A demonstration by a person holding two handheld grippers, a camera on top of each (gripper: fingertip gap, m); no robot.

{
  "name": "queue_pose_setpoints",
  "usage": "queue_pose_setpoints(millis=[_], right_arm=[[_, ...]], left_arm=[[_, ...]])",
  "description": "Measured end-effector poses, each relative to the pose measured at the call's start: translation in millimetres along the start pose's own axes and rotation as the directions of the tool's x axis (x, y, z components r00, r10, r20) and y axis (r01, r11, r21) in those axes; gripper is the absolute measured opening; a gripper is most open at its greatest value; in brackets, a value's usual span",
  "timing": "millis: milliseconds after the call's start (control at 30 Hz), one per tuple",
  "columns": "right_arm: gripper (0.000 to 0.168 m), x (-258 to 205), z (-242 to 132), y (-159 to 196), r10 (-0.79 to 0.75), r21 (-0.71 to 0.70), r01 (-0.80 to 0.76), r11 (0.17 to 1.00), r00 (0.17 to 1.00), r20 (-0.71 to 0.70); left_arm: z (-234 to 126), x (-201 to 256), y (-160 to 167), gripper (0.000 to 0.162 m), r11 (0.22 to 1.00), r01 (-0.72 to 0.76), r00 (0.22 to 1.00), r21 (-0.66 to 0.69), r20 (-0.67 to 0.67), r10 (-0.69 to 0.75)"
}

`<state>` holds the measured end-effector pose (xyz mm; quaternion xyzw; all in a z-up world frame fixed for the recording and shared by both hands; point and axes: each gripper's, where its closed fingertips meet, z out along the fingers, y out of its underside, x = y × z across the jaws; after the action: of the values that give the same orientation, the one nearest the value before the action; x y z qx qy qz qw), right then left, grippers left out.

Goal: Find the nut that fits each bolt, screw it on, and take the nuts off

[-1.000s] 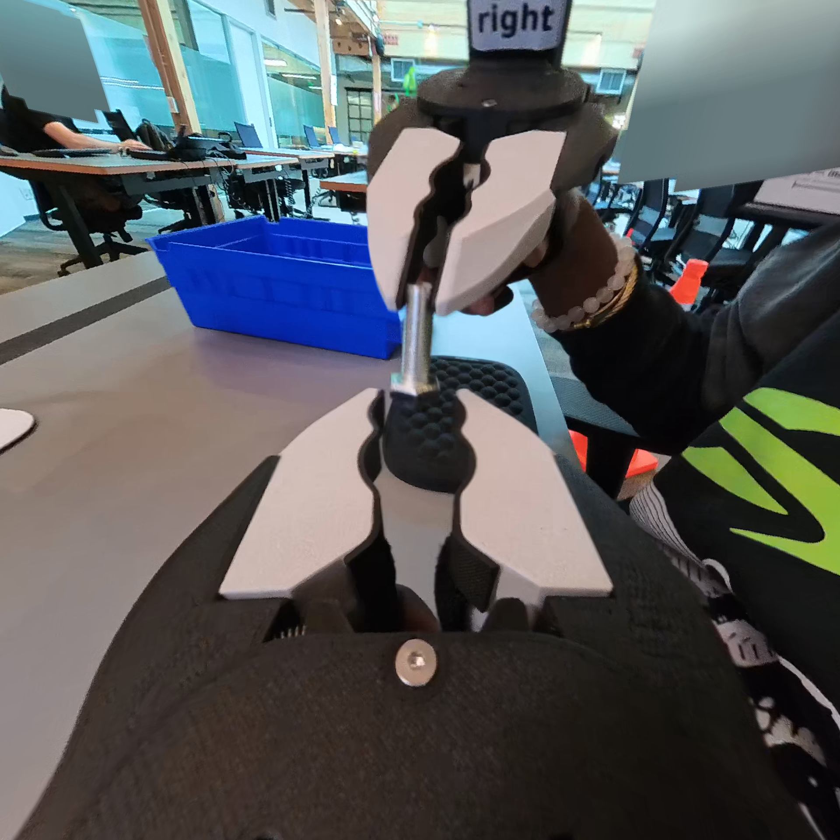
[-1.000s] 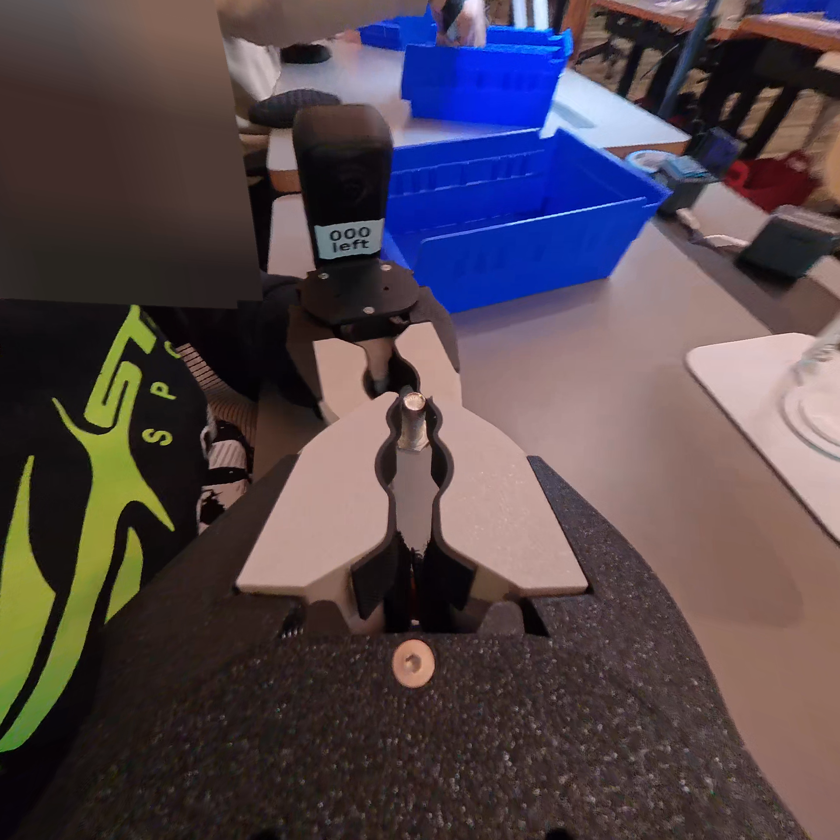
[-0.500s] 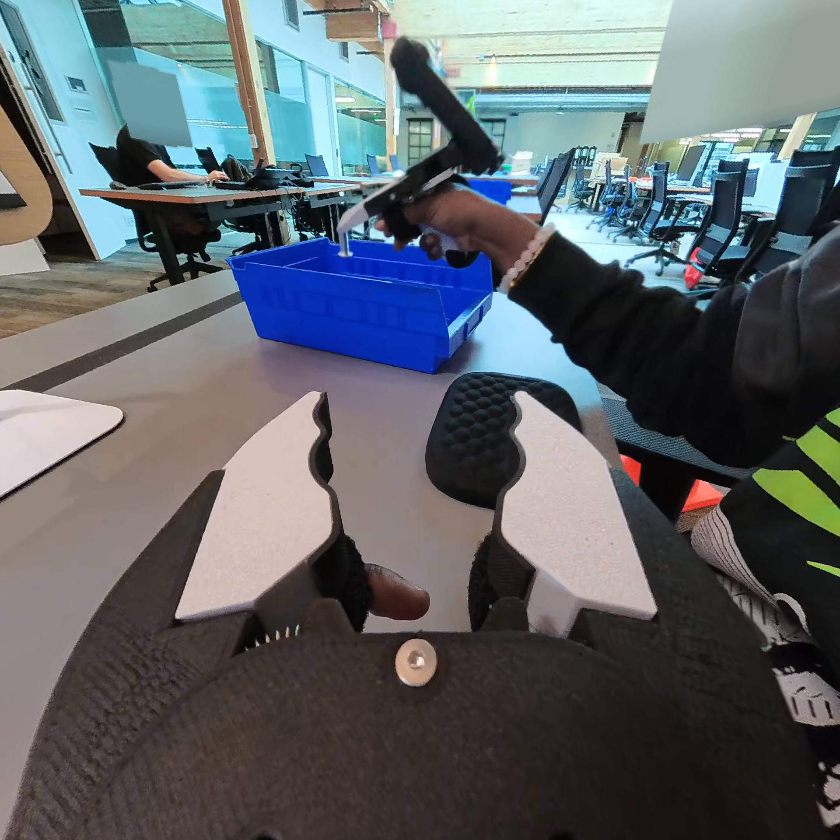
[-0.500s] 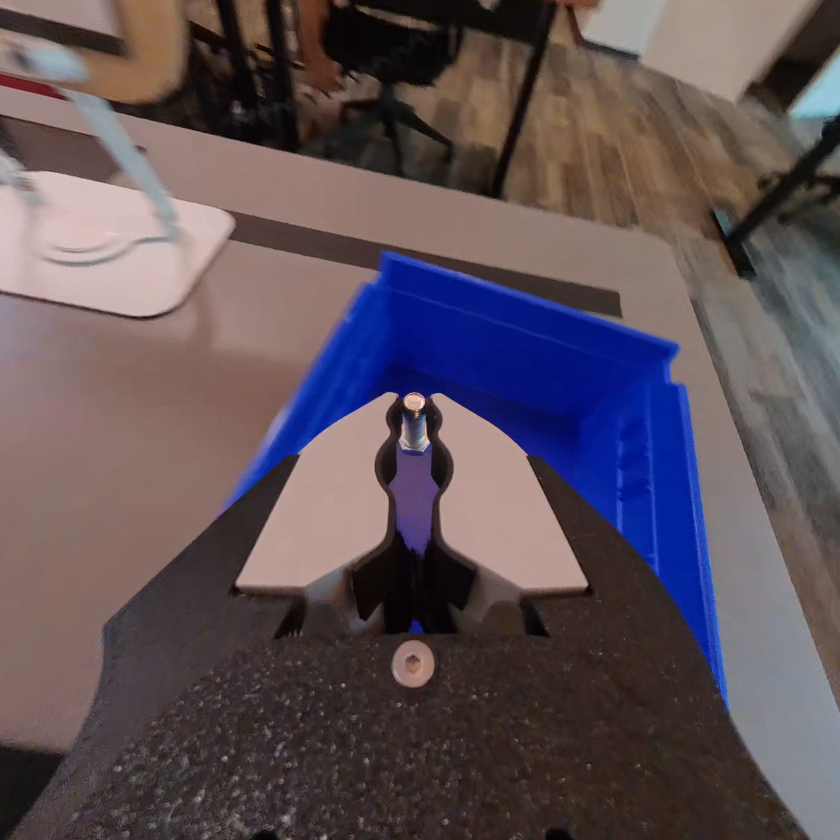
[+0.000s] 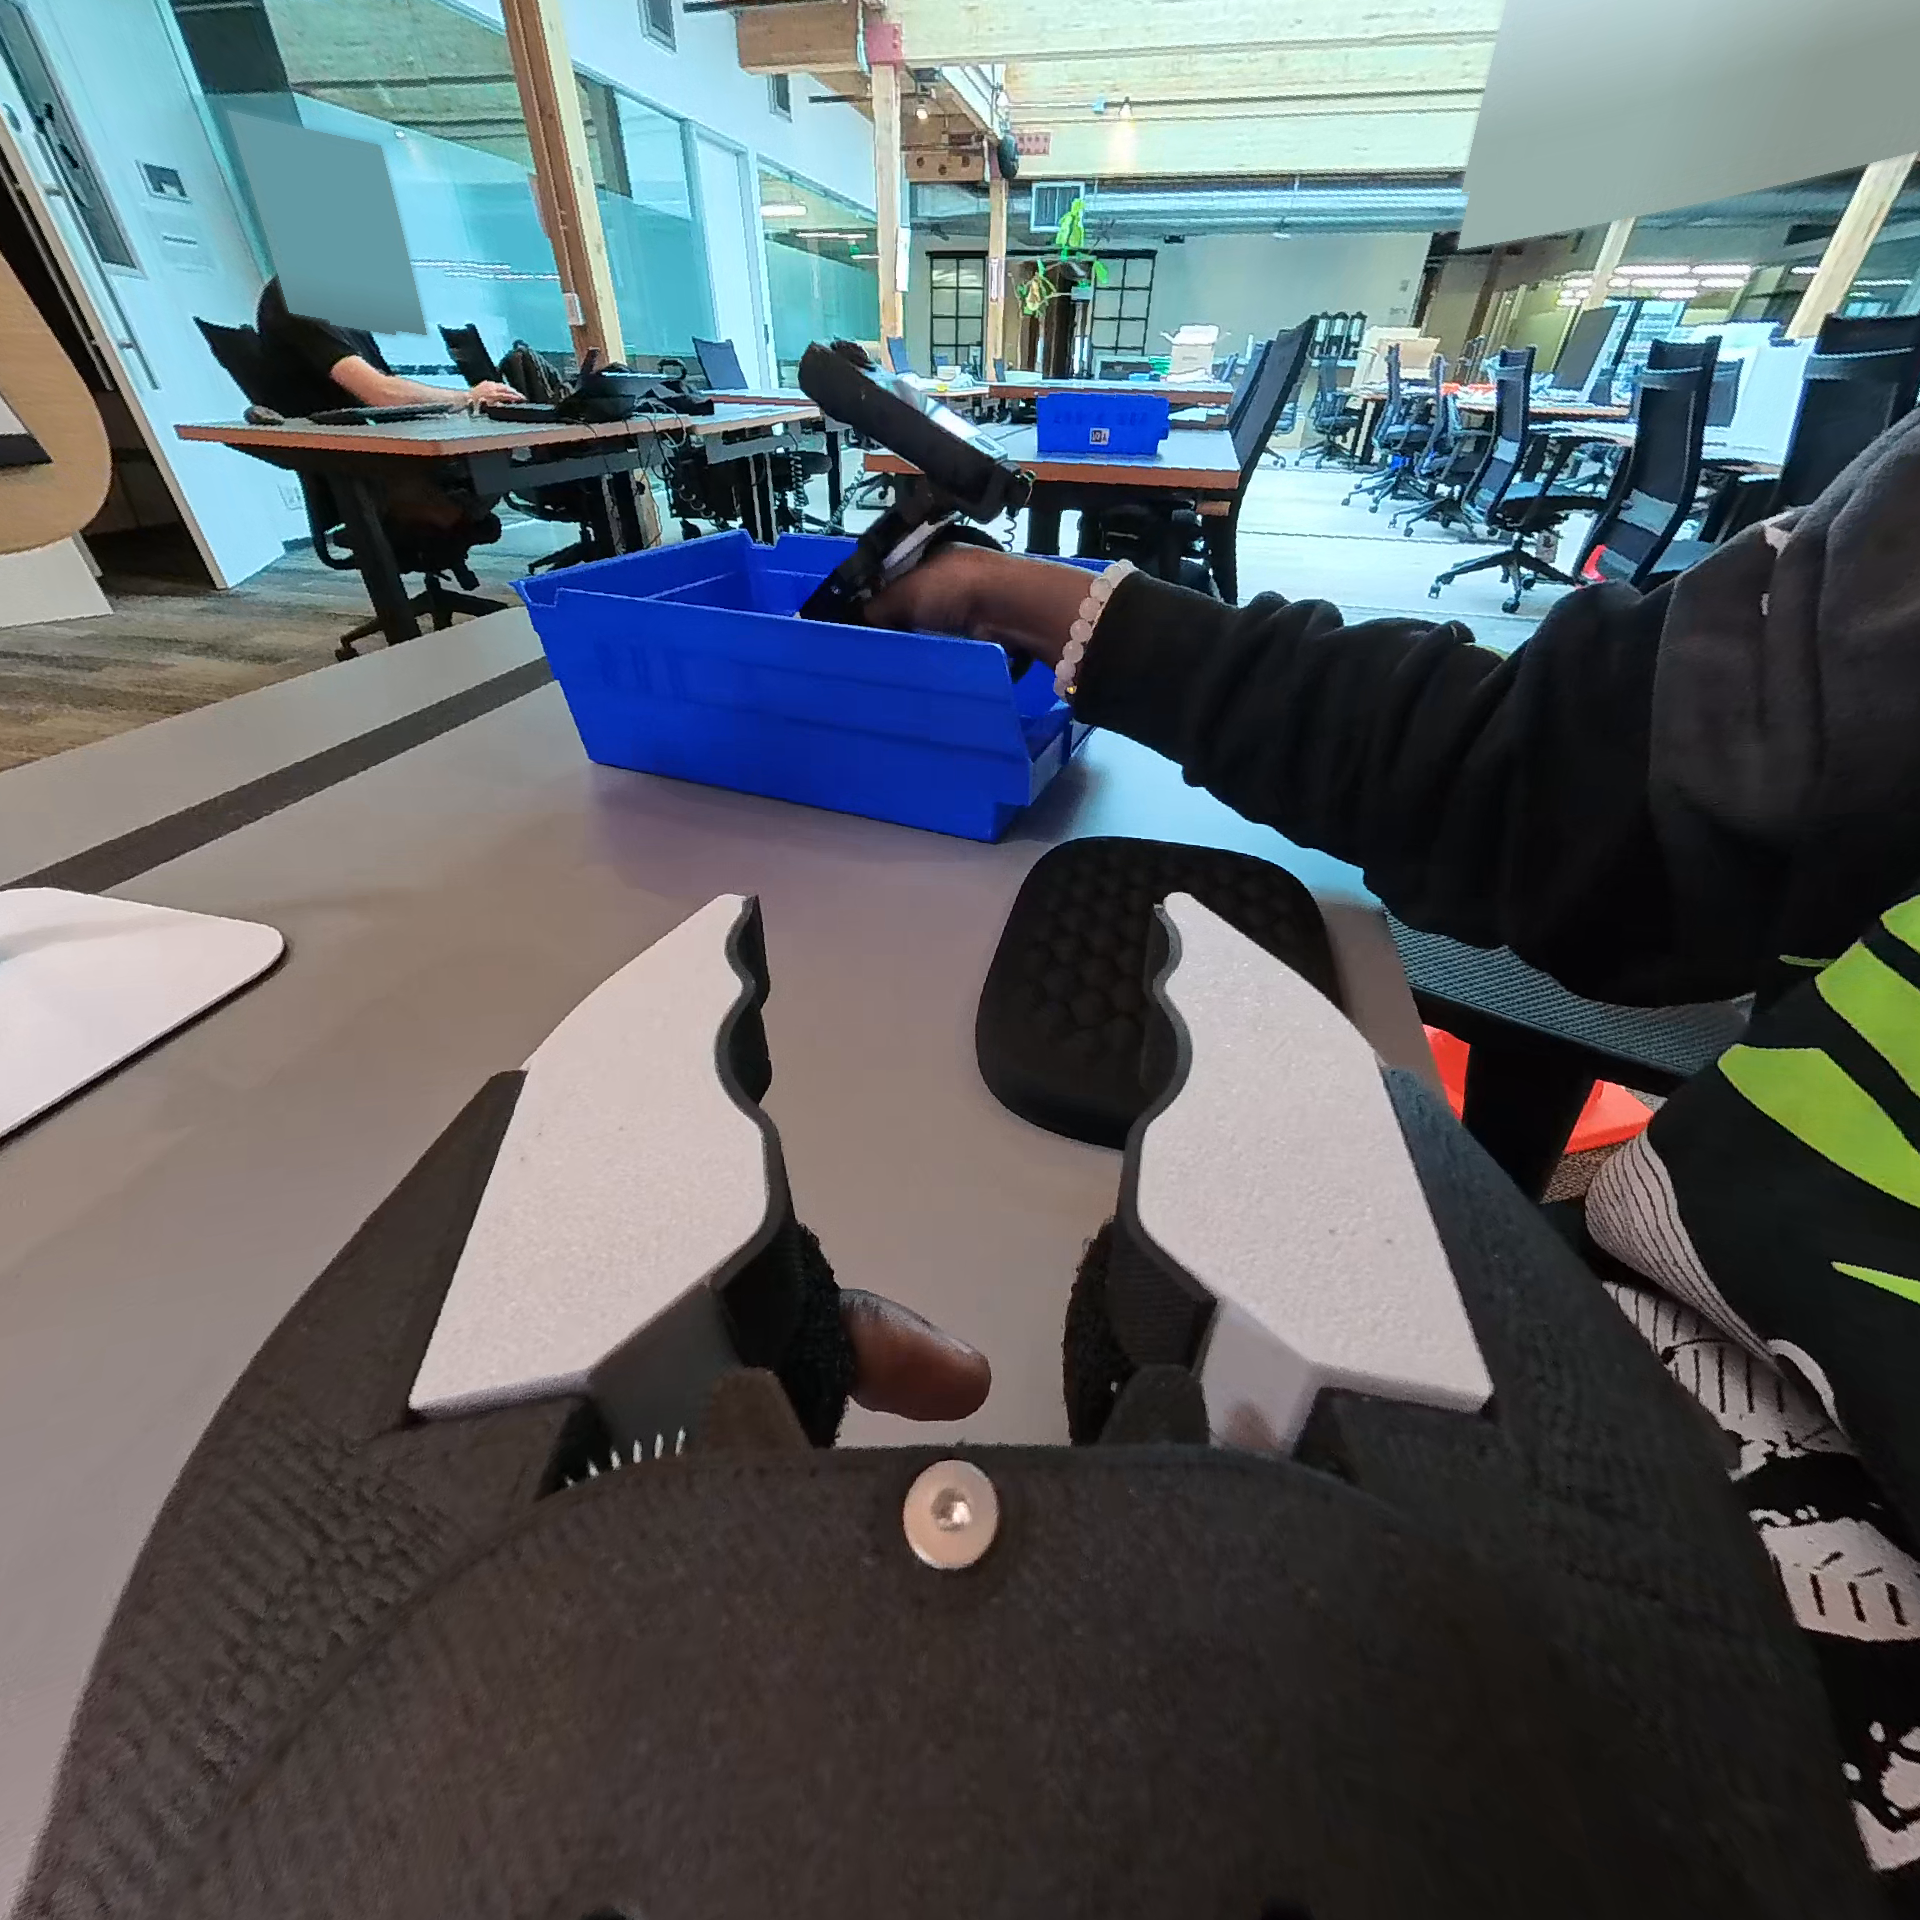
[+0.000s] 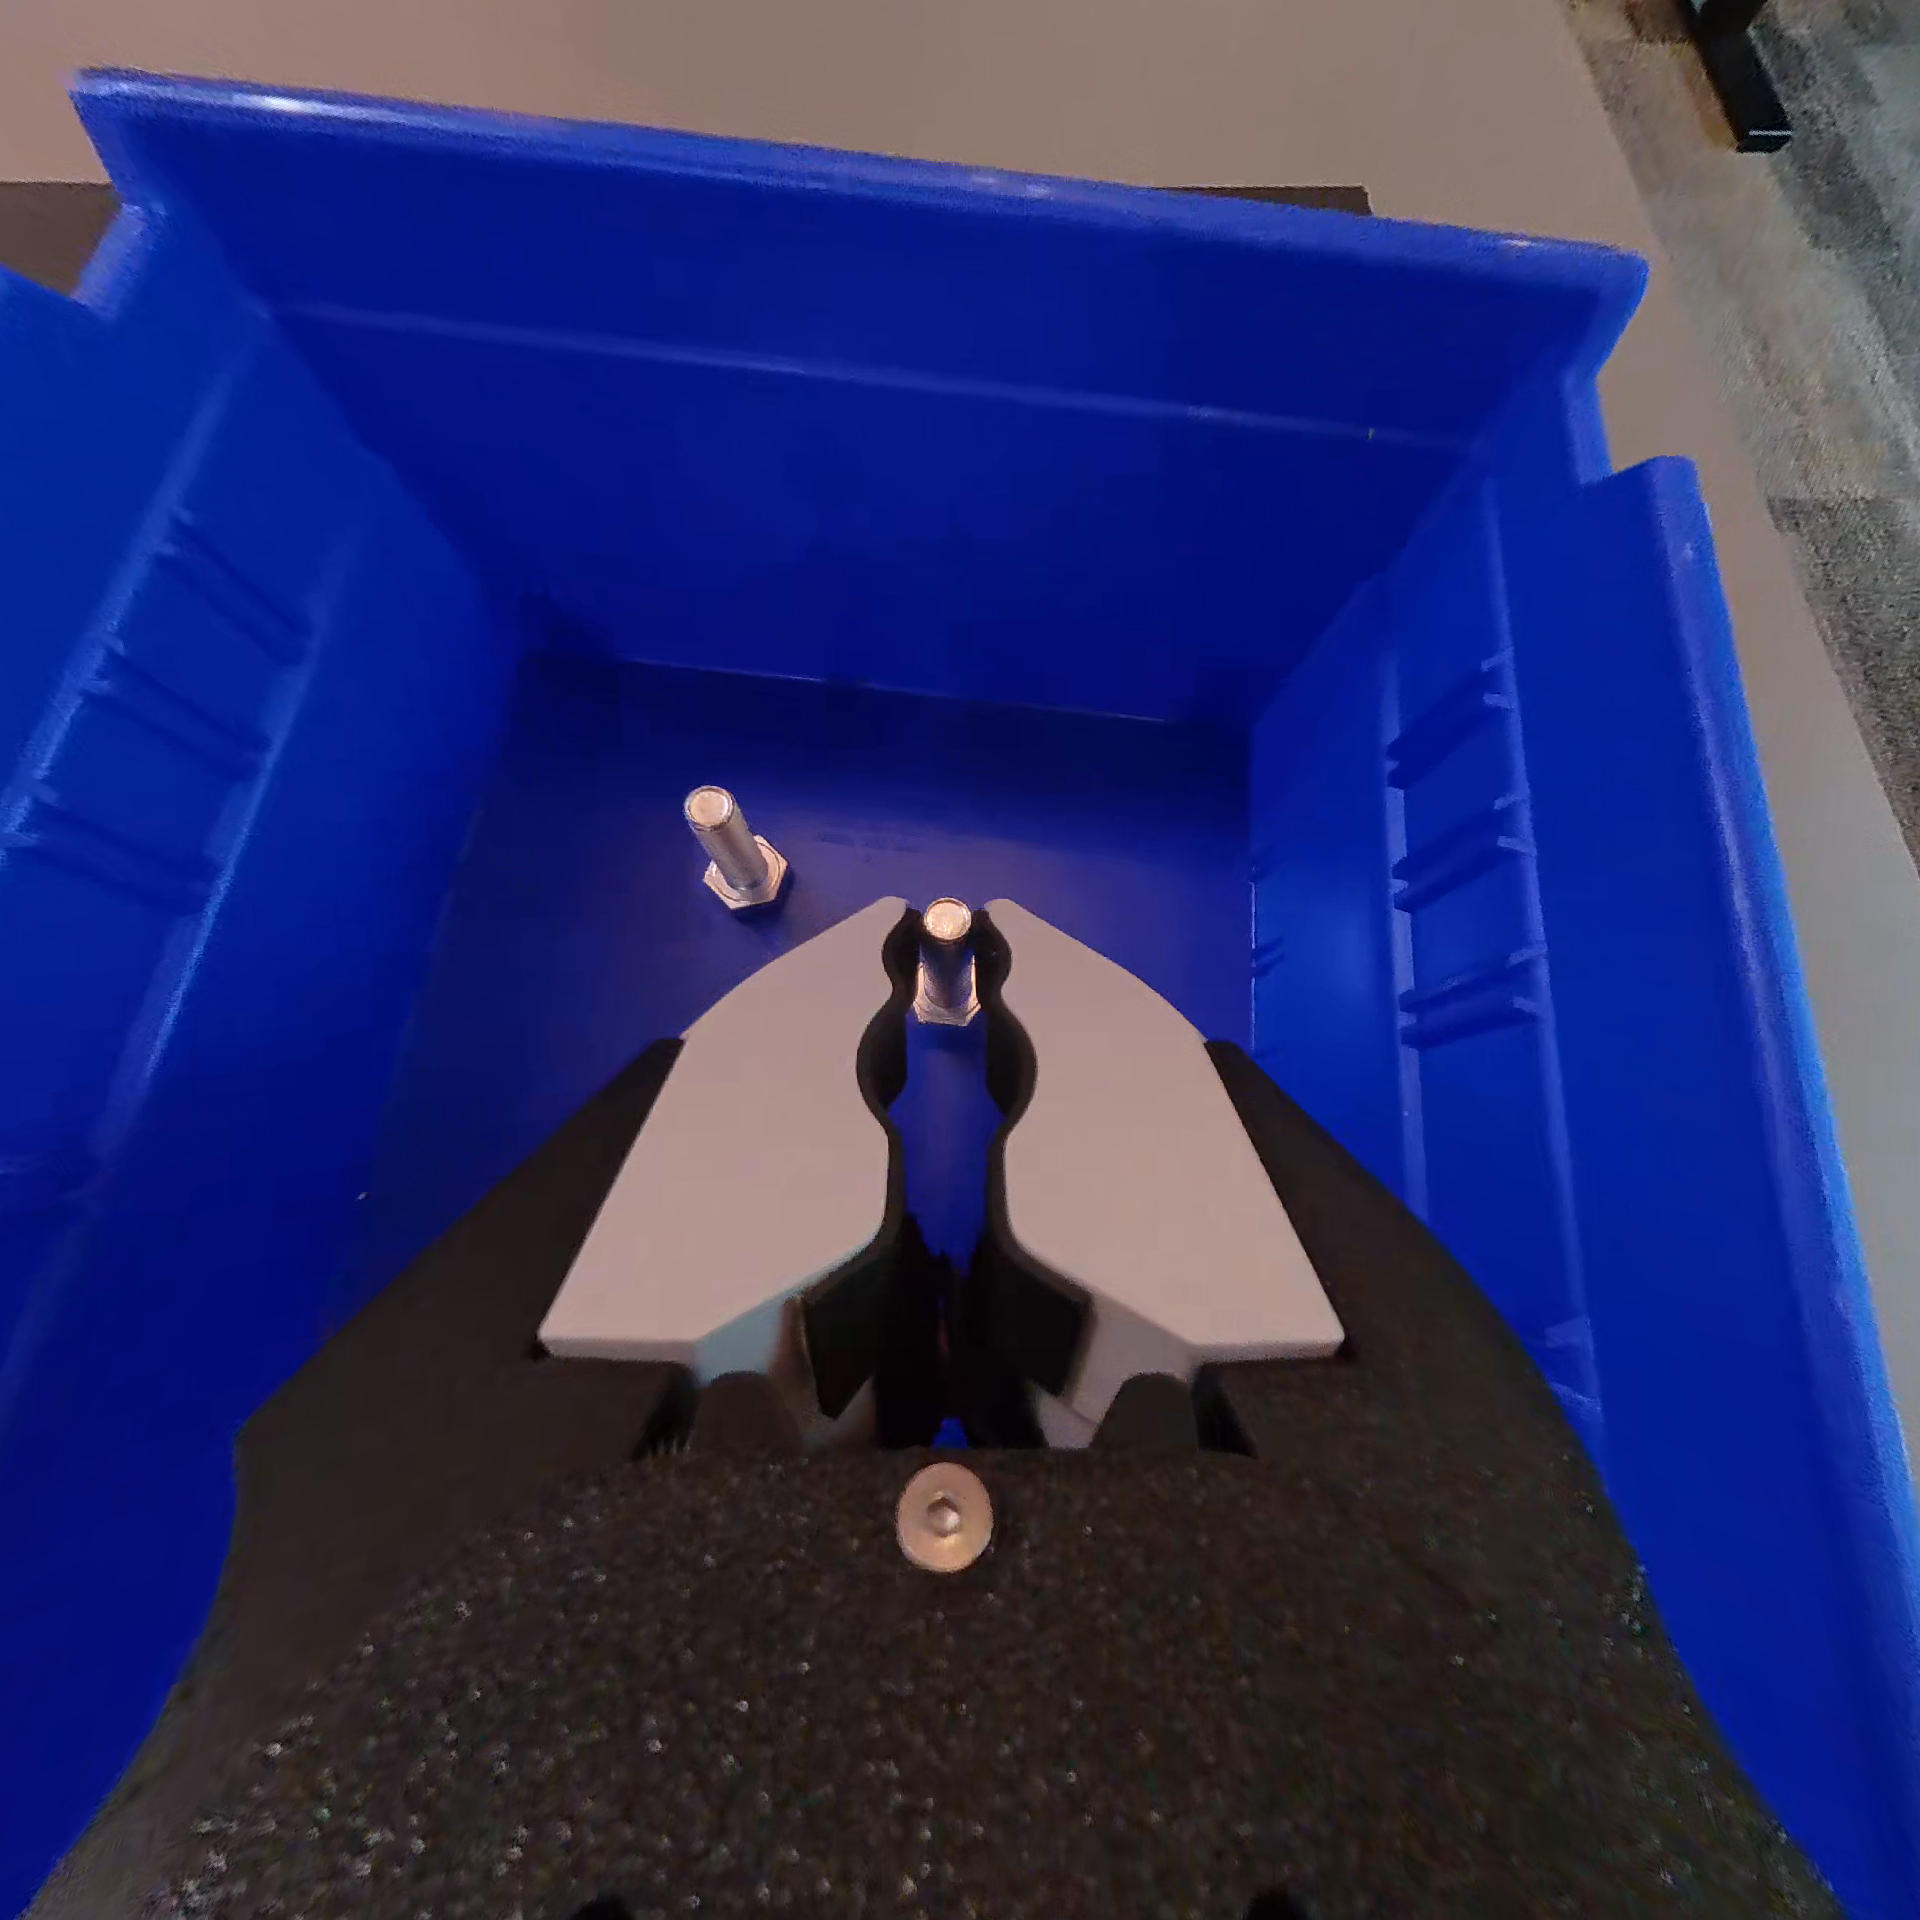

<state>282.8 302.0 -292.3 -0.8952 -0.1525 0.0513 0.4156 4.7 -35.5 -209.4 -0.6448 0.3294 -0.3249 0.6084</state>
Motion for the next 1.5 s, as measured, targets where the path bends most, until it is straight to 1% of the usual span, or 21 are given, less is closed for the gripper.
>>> queue_pose_setpoints(millis=[133,267,367,433,533,600,667,767,833,933,1033,1100,1167,1200,1267,1333,1400,1433,1500], right_arm=[[0.013,1,-5,-3,-0.001,0.02,0.001,1.0,1.0,-0.008],[0.021,-11,-31,-25,0.014,0.138,-0.016,0.99,1.0,0.016],[0.035,-49,-75,-54,-0.02,0.309,-0.02,0.951,0.992,0.124],[0.047,-86,-114,-69,-0.089,0.426,-0.007,0.905,0.974,0.206],[0.055,-146,-175,-75,-0.222,0.58,-0.001,0.814,0.924,0.313],[0.058,-185,-209,-67,-0.309,0.65,-0.008,0.76,0.875,0.372],[0.06,-220,-234,-50,-0.404,0.7,0.011,0.714,0.823,0.399],[0.059,-262,-248,-13,-0.52,0.716,0.066,0.695,0.734,0.437],[0.06,-283,-246,14,-0.563,0.698,0.097,0.71,0.674,0.478],[0.058,-298,-231,49,-0.597,0.678,0.14,0.721,0.621,0.507],[0.058,-305,-216,72,-0.608,0.665,0.159,0.729,0.596,0.525],[0.058,-305,-211,79,-0.6,0.656,0.152,0.74,0.591,0.54],[0.056,-303,-215,76,-0.594,0.67,0.121,0.733,0.595,0.542],[0.054,-302,-216,73,-0.587,0.676,0.1,0.73,0.598,0.545],[0.053,-300,-215,73,-0.569,0.666,0.078,0.742,0.598,0.564],[0.054,-300,-214,73,-0.562,0.659,0.073,0.748,0.597,0.572],[0.054,-301,-213,74,-0.571,0.662,0.086,0.744,0.596,0.564],[0.054,-303,-213,76,-0.58,0.665,0.098,0.741,0.591,0.56],[0.054,-305,-214,78,-0.596,0.668,0.116,0.735,0.582,0.554]], left_arm=[[0,0,0,0.07,1.0,-0.007,1.0,0.0,0.002,0.007],[-1,0,-1,0.07,1.0,-0.003,1.0,0.003,0.005,0.003],[-1,-1,-2,0.069,1.0,0.0,1.0,0.005,0.007,0.0],[-2,-1,-3,0.069,1.0,0.003,1.0,0.006,0.009,-0.003],[-3,-1,-4,0.069,1.0,0.006,1.0,0.006,0.014,-0.006],[-5,-2,-6,0.068,1.0,0.012,1.0,0.013,0.021,-0.012],[-8,-3,-9,0.068,1.0,0.016,0.999,0.022,0.031,-0.016],[-16,-2,-13,0.068,0.999,0.012,0.999,0.032,0.038,-0.014],[-26,-2,-16,0.068,1.0,0.002,0.999,0.024,0.051,-0.003],[-54,-13,-25,0.065,1.0,-0.016,0.993,-0.01,0.117,0.017],[-100,-48,-40,0.061,0.998,-0.013,0.963,-0.067,0.269,0.03],[-139,-80,-43,0.059,0.987,0.024,0.926,-0.157,0.375,0.037],[-180,-118,-35,0.06,0.948,0.083,0.877,-0.307,0.474,0.077],[-201,-138,-26,0.059,0.912,0.132,0.853,-0.388,0.514,0.095],[-238,-173,0,0.054,0.798,0.279,0.826,-0.534,0.557,0.084],[-267,-203,25,0.046,0.663,0.405,0.795,-0.63,0.601,0.085],[-284,-221,49,0.043,0.532,0.5,0.787,-0.683,0.614,0.05],[-288,-229,58,0.042,0.488,0.536,0.782,-0.689,0.623,0.023],[-291,-246,73,0.036,0.446,0.582,0.763,-0.68,0.646,-0.01]])
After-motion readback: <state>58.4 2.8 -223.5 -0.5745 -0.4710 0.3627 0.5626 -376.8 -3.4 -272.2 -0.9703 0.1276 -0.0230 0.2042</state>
